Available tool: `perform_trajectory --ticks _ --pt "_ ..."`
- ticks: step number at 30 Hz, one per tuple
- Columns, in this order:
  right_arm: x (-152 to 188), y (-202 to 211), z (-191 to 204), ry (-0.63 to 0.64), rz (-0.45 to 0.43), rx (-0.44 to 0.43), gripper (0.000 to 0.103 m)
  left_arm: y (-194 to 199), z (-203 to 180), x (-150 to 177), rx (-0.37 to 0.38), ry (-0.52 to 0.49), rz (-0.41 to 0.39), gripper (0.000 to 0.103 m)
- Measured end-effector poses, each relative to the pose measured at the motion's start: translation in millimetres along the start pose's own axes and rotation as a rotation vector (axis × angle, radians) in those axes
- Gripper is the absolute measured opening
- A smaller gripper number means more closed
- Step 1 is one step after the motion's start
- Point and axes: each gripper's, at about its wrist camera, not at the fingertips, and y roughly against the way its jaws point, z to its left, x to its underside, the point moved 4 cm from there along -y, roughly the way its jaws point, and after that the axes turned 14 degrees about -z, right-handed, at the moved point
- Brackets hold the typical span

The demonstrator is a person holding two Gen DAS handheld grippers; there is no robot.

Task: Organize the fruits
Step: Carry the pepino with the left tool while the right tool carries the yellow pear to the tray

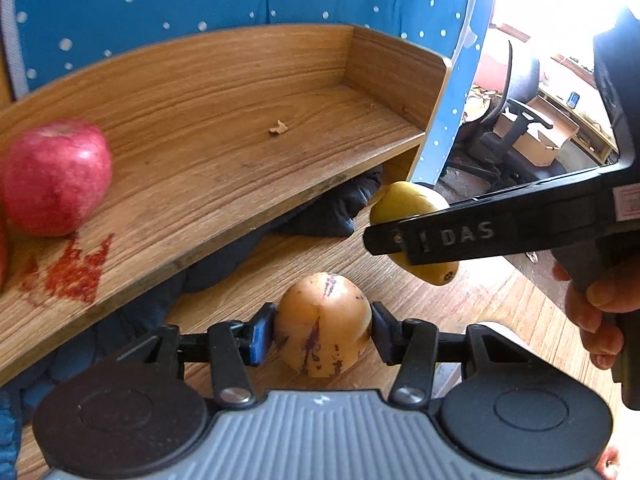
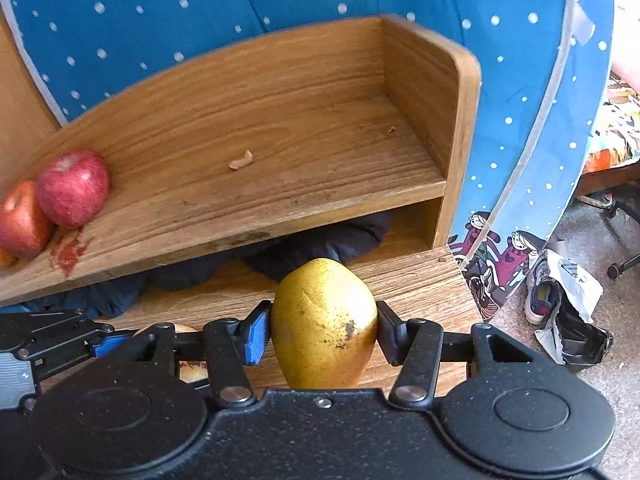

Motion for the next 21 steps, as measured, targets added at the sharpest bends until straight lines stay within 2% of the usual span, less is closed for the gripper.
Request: perform_trajectory --ticks 12,21 --pt "8 66 9 0.001 -0.079 -0.060 0.055 54 1 8 -0.085 0.049 -0.052 0.054" --pt "36 91 17 -0.007 -0.066 -0.090 0.055 95 5 31 -0.161 0.116 -0.059 0.054"
